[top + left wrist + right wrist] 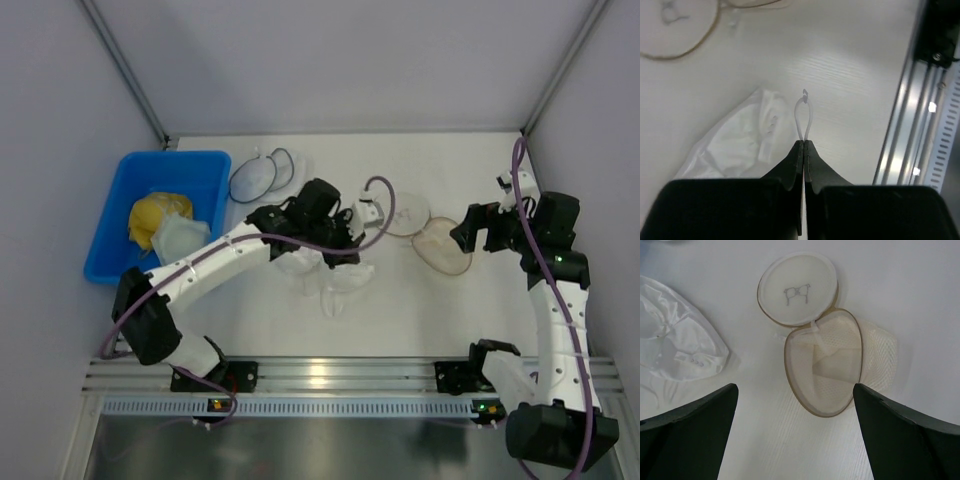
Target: Place the bra in the laundry bag and zip it closed
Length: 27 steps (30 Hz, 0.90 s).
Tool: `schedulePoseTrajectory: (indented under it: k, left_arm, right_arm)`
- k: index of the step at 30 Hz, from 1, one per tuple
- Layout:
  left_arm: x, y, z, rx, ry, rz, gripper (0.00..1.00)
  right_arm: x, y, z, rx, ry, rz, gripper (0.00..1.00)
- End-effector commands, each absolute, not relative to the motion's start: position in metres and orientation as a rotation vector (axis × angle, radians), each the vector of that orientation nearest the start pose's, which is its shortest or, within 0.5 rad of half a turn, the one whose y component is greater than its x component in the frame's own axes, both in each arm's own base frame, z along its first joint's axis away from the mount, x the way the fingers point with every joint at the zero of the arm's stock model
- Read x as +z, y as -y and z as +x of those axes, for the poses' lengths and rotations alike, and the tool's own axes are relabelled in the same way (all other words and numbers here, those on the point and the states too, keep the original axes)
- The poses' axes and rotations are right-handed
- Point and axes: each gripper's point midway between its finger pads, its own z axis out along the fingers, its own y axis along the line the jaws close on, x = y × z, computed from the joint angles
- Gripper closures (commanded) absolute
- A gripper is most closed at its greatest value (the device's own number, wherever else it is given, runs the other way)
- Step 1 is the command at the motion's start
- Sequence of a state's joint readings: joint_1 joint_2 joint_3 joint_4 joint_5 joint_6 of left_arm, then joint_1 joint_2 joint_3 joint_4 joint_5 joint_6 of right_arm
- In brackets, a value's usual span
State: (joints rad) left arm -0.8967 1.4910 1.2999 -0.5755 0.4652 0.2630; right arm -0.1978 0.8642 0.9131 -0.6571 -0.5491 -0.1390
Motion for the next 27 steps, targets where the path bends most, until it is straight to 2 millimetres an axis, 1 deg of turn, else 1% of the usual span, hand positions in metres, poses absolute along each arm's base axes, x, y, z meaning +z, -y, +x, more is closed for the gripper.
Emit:
schedulePoseTrajectory:
  k: [1,3,4,5,7,9,10,12,13,14,15,16,18,19,20,21,22,23,25,27]
  left_arm:
    - [0.196,0.316,0.236,-0.827,-2.08,1.12,1.0]
    - [0.194,0.306,0.252,-0.8,-2.125,1.022,1.0]
    - [0.194,0.294,0.267,-0.769,-2.14,0.965,1.0]
    - [0.193,0.289,0.274,-0.765,-2.168,0.908,1.0]
    - [0.189,0.275,0.294,-0.701,-2.193,0.838,1.0]
    - [0.183,0.264,0.309,-0.631,-2.207,0.809,1.0]
    - [0.184,0.257,0.319,-0.605,-2.211,0.782,1.0]
    - [0.18,0.249,0.333,-0.557,-2.188,0.833,1.0]
    - [0.183,0.24,0.344,-0.531,-2.176,0.821,1.0]
    - [0.184,0.237,0.349,-0.527,-2.167,0.83,1.0]
    - [0.185,0.232,0.359,-0.494,-2.145,0.865,1.0]
    - [0.186,0.223,0.367,-0.469,-2.144,0.852,1.0]
    - [0.187,0.212,0.379,-0.43,-2.126,0.868,1.0]
    - [0.193,0.204,0.388,-0.406,-2.113,0.853,1.0]
    - [0.193,0.2,0.393,-0.381,-2.105,0.867,1.0]
    - [0.195,0.197,0.398,-0.366,-2.098,0.864,1.0]
    - [0.203,0.194,0.406,-0.355,-2.077,0.856,1.0]
    - [0.203,0.193,0.41,-0.356,-2.073,0.86,1.0]
    - [0.214,0.19,0.422,-0.336,-2.043,0.858,1.0]
    - [0.22,0.19,0.43,-0.317,-2.017,0.871,1.0]
  right_arm:
    - [0.242,-0.034,0.269,0.384,-2.04,-0.28,0.01]
    - [0.24,-0.034,0.27,0.393,-2.051,-0.277,0.01]
    - [0.24,-0.034,0.27,0.391,-2.049,-0.28,0.01]
    - [0.24,-0.034,0.27,0.392,-2.05,-0.279,0.0]
    - [0.24,-0.034,0.271,0.393,-2.051,-0.282,0.01]
    - [0.239,-0.034,0.271,0.392,-2.055,-0.282,0.01]
    - [0.24,-0.033,0.271,0.39,-2.055,-0.285,0.01]
    - [0.238,-0.033,0.271,0.388,-2.063,-0.285,0.01]
    - [0.238,-0.032,0.271,0.385,-2.063,-0.288,0.01]
    - [0.237,-0.033,0.27,0.384,-2.065,-0.29,0.01]
    - [0.237,-0.032,0.27,0.377,-2.064,-0.291,0.01]
    - [0.236,-0.031,0.27,0.374,-2.068,-0.293,0.01]
    - [0.235,-0.031,0.27,0.373,-2.072,-0.295,0.01]
    - [0.235,-0.031,0.27,0.369,-2.07,-0.297,0.0]
    - [0.234,-0.031,0.27,0.371,-2.071,-0.298,0.01]
    - [0.233,-0.031,0.269,0.372,-2.074,-0.295,0.01]
    - [0.232,-0.031,0.27,0.373,-2.078,-0.294,0.0]
    - [0.232,-0.031,0.27,0.373,-2.077,-0.295,0.0]
    - [0.232,-0.03,0.27,0.373,-2.078,-0.296,0.01]
    - [0.232,-0.03,0.27,0.372,-2.077,-0.297,0.01]
